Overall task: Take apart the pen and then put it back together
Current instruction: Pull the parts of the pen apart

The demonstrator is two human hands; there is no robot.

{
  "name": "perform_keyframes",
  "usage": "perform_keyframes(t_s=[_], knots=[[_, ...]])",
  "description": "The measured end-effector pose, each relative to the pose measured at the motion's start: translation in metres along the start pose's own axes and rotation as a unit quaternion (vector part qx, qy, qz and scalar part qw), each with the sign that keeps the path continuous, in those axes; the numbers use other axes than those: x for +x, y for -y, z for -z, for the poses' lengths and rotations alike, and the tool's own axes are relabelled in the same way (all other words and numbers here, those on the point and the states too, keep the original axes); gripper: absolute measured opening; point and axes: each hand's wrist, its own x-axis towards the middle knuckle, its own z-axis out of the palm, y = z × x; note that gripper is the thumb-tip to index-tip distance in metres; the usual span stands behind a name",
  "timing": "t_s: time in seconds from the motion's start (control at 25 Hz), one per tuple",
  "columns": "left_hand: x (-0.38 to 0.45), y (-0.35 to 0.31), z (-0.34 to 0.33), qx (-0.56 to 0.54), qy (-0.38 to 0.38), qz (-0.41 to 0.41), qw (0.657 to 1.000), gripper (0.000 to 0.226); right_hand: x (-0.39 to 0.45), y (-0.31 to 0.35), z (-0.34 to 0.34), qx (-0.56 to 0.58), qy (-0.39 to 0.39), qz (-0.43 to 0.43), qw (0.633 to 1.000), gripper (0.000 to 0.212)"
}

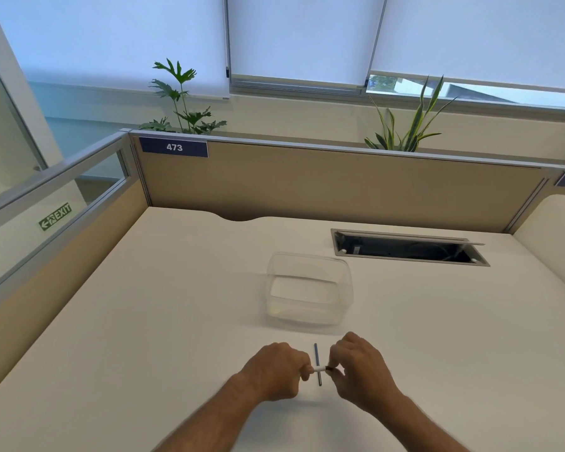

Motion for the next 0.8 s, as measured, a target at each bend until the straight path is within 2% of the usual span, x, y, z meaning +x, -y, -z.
perform_keyframes(t_s=[0.08,0.2,0.24,0.32,0.4,0.6,0.72,0.8], knots=[[0.0015,0.0017,0.0013,0.009,-0.006,-0.006,1.0,0.028,0.0024,0.0009,-0.0008,0.015,0.022,-0.037,0.999,0.032],[0.0023,0.0039,0.0014,0.029,-0.015,-0.016,0.999,0.024,0.0026,-0.0067,0.0016,0.048,0.13,-0.053,0.989,0.062],[0.002,0.0047,0.0011,0.035,-0.019,-0.018,0.999,0.024,0.0034,-0.0074,0.0033,0.045,0.155,-0.041,0.986,0.061],[0.0017,0.0062,0.0005,0.045,-0.027,-0.019,0.998,0.025,0.0054,-0.0076,0.0048,0.041,0.177,-0.021,0.983,0.043],[0.0014,0.0059,0.001,0.051,-0.032,-0.022,0.998,0.025,0.0067,-0.0072,0.0042,0.026,0.182,-0.016,0.983,0.029],[0.0013,0.004,-0.0001,0.044,-0.034,-0.026,0.998,0.022,0.0105,-0.0063,0.0013,-0.026,0.16,-0.035,0.986,0.022],[0.0011,0.0037,-0.0016,0.031,-0.054,-0.037,0.997,0.02,0.0092,-0.002,-0.0007,-0.016,0.129,-0.077,0.989,0.016],[-0.0001,0.0014,-0.0016,0.02,-0.077,-0.051,0.996,0.025,0.0078,-0.0001,-0.0005,0.0,0.105,-0.092,0.99,0.018]])
